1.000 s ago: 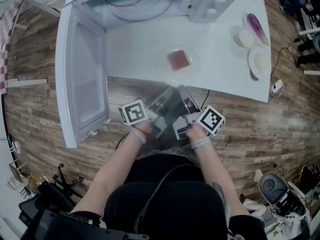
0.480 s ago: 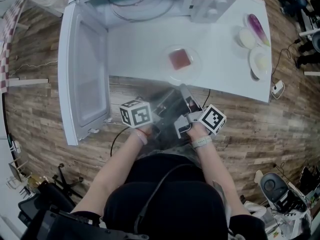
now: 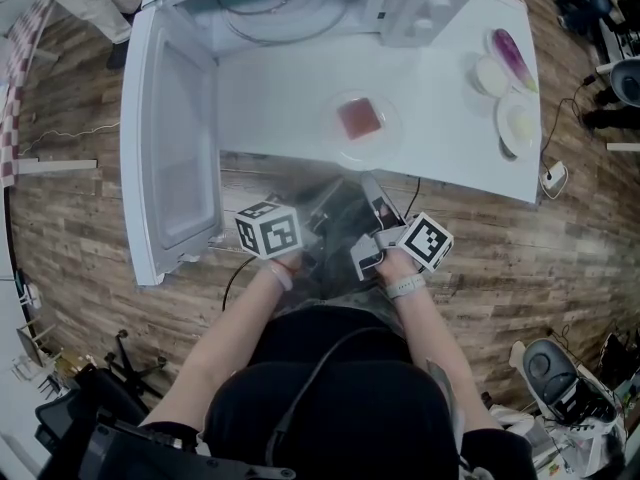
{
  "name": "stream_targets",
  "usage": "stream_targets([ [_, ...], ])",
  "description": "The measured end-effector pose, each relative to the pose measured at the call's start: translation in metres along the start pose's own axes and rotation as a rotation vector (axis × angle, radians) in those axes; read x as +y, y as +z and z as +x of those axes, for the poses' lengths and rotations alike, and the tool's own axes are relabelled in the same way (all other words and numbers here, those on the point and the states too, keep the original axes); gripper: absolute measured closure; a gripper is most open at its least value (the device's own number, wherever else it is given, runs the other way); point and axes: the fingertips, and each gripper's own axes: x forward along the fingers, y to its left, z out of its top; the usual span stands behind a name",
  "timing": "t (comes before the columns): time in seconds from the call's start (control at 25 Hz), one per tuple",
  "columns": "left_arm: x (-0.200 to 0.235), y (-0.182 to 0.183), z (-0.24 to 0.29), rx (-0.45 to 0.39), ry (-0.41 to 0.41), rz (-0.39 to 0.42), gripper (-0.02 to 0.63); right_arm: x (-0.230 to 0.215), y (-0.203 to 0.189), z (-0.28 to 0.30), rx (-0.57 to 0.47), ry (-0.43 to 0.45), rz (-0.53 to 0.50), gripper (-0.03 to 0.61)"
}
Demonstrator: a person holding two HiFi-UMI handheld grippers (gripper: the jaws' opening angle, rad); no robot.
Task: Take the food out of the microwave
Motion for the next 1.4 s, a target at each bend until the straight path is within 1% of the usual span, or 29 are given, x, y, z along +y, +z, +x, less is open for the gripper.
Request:
stream_targets([
  [0.28,-0.006,0.004,-0.002,0.002,-0.007,0.031,0.603,0.004,-0.002,-0.003,0.005,0.005,-0.008,0.531],
  [0.52,-0.011,0.013,-0.008,-0.023,-0.003,0.067,0.603,0.016,-0.008,-0.004,0.035,0.033,-0.083,0.531],
  [0.8,-0.019,0.025,-0.016,-0.063,0.001,0.108,0.603,0.028,-0.012,-0.007,0.082,0.039,-0.237,0.532],
  [0.96,-0.024,0.029,-0.026,-0.076,0.010,0.143,0.603,0.044,-0.018,-0.003,0.108,0.093,-0.324,0.539],
  [1.08,-0.028,0.035,-0.032,-0.095,0.018,0.163,0.603,0.058,-0.024,-0.003,0.131,0.119,-0.377,0.545],
  [1.28,-0.040,0.050,-0.039,-0.134,0.018,0.229,0.603,0.076,-0.030,0.001,0.163,0.132,-0.559,0.549],
  [1.4,-0.045,0.055,-0.046,-0.156,0.033,0.270,0.603,0.084,-0.033,0.001,0.163,0.128,-0.656,0.554],
])
